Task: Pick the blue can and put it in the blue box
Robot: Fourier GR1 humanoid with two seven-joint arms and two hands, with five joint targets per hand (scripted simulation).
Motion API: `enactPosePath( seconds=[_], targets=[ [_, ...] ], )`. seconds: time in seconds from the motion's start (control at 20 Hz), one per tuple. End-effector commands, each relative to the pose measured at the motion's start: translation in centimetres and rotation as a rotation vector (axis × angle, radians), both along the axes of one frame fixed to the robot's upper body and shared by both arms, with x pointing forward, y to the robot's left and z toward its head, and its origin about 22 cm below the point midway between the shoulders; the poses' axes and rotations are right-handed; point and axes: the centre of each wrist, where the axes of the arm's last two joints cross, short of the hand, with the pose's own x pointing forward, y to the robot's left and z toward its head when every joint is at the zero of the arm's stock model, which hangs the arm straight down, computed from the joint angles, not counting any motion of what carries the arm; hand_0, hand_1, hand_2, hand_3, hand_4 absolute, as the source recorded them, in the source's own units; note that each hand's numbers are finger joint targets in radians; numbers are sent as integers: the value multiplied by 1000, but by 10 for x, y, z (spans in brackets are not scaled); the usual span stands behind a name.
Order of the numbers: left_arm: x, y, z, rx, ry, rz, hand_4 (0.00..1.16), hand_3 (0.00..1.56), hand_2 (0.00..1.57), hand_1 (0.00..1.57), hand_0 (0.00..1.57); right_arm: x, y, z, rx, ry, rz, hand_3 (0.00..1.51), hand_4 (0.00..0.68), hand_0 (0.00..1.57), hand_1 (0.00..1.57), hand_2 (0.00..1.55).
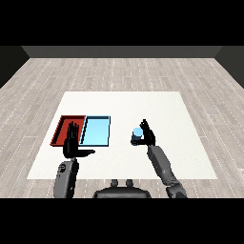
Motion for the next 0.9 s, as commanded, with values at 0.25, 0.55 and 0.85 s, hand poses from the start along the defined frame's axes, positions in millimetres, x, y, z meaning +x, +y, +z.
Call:
enactPosePath(
  seconds=[0.25, 0.55, 0.85],
  targets=[
    [-14, 21, 13, -3, -15, -4, 0, 0, 0, 0, 0, 13, 4, 6, -8, 9, 12, 0, 0, 0, 0, 0],
    [1, -4, 15, -3, -12, -3, 0, 0, 0, 0, 0, 14, 13, -8, 13, 19, 31, 0, 0, 0, 0, 0],
    [-7, 1, 15, -7, -15, 3, 0, 0, 0, 0, 0, 9, 28, -8, -34, 35, -14, 0, 0, 0, 0, 0]
  ],
)
